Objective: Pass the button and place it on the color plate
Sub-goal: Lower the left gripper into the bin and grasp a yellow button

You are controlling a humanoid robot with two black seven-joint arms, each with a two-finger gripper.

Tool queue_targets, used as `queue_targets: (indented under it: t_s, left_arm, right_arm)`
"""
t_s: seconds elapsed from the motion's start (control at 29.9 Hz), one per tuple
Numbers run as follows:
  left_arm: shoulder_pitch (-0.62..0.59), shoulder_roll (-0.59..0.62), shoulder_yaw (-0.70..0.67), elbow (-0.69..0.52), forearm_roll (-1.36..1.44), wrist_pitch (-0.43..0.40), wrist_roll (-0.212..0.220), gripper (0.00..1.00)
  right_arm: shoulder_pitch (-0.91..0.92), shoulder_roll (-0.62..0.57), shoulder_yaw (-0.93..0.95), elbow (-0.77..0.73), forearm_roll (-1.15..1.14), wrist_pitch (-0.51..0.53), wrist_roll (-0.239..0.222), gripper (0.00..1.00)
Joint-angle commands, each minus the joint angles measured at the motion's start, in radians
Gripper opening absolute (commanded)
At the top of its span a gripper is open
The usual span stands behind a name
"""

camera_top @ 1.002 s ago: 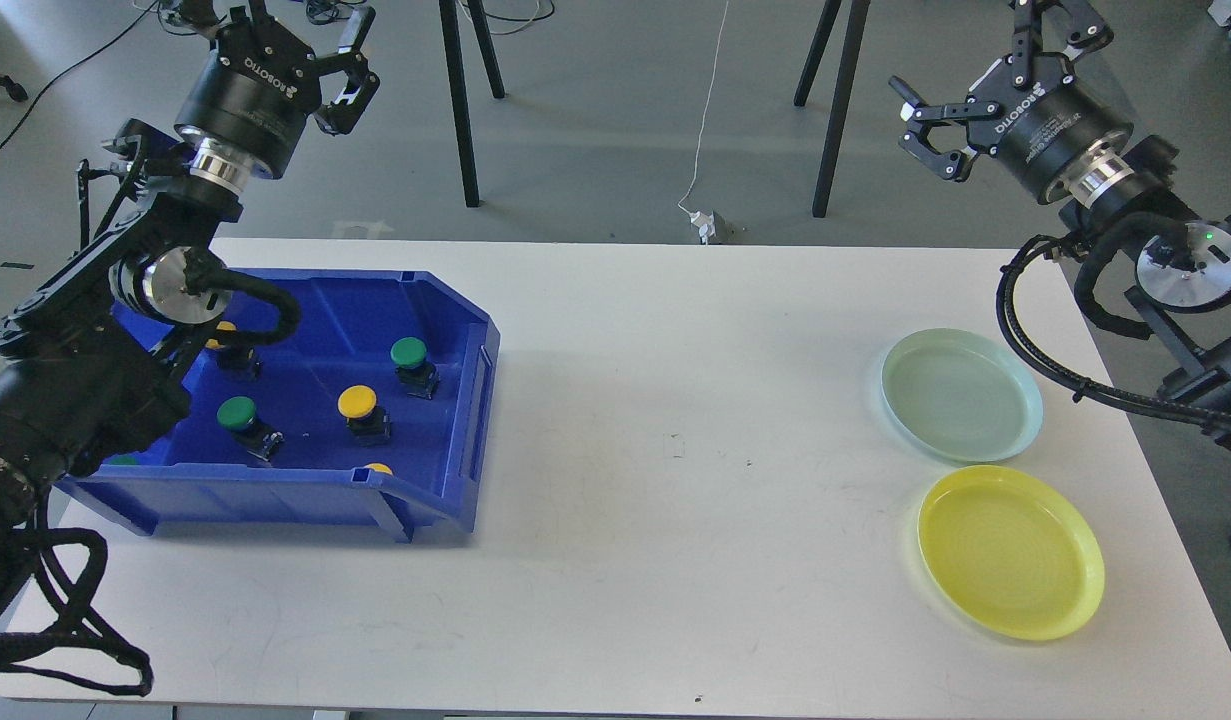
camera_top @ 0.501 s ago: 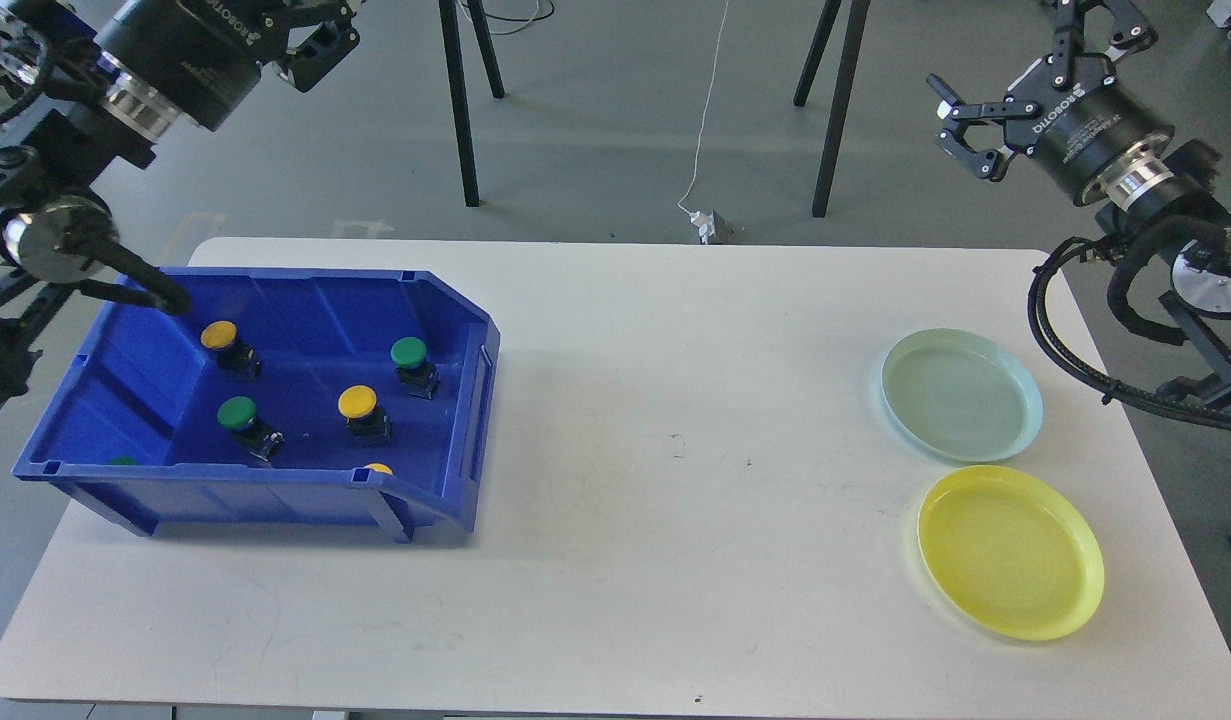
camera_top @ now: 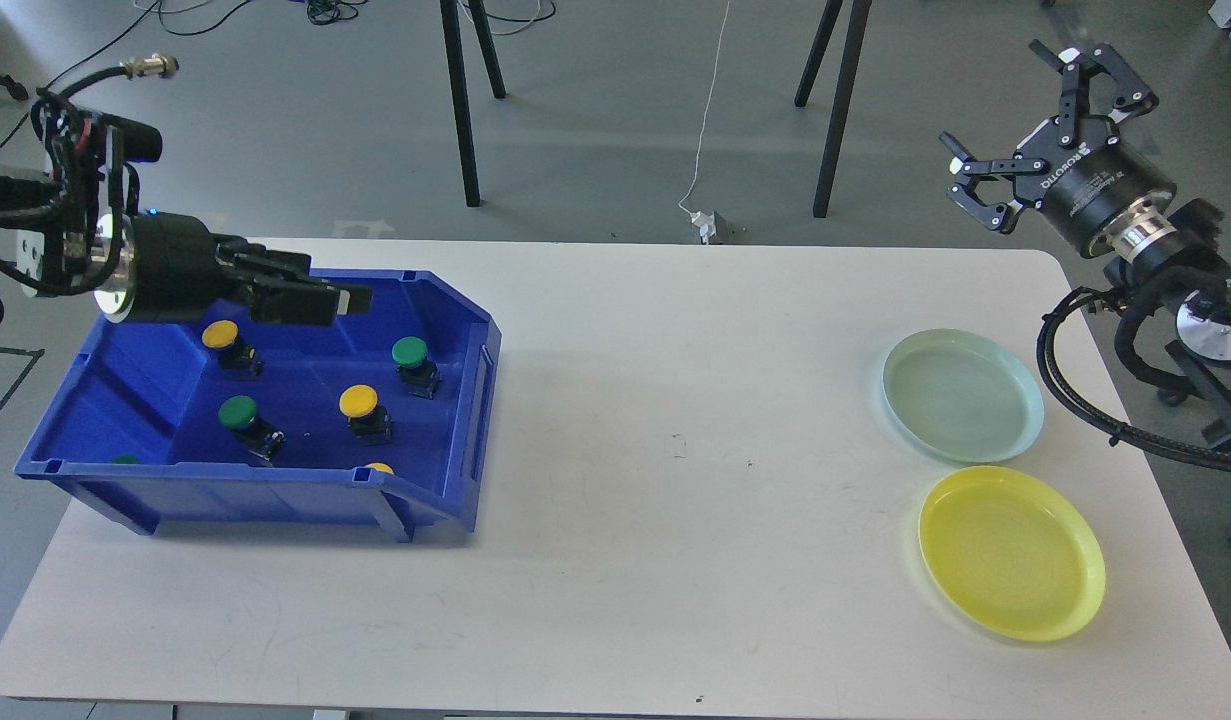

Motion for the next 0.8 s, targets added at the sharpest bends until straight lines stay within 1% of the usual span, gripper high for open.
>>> queue_targets:
  t_s: [0.0,0.2,0.4,0.57,0.77]
  left_arm:
    - [0.013,-0.05,0.095,0.054,0.036,0.079,0.0,0.99]
    - [0.021,-0.127,0.114,0.142,0.036,0.089,0.0,0.99]
    - [0.07,-0.179,0.114,0.231,0.036,0.092,0.0,0.99]
    - [0.102,-0.245,0.114,0.314,0.036,0.093,0.0,0.99]
    - [0.134,-0.289,0.114,0.359,0.038,0.093,0.0,0.99]
  right_arm:
    - [-0.023,-0.015,0.022,-0.002,0.0,0.0,0.0,1.0]
    - [-0.04,-0.018,0.036,-0.001,0.0,0.0,0.0,1.0]
    - [-0.042,-0.018,0.036,-0.002,0.0,0.0,0.0,1.0]
    - [-0.046,-0.018,0.036,-0.004,0.0,0.0,0.0,1.0]
    - [-0.06,-0.018,0.036,-0.002,0.0,0.0,0.0,1.0]
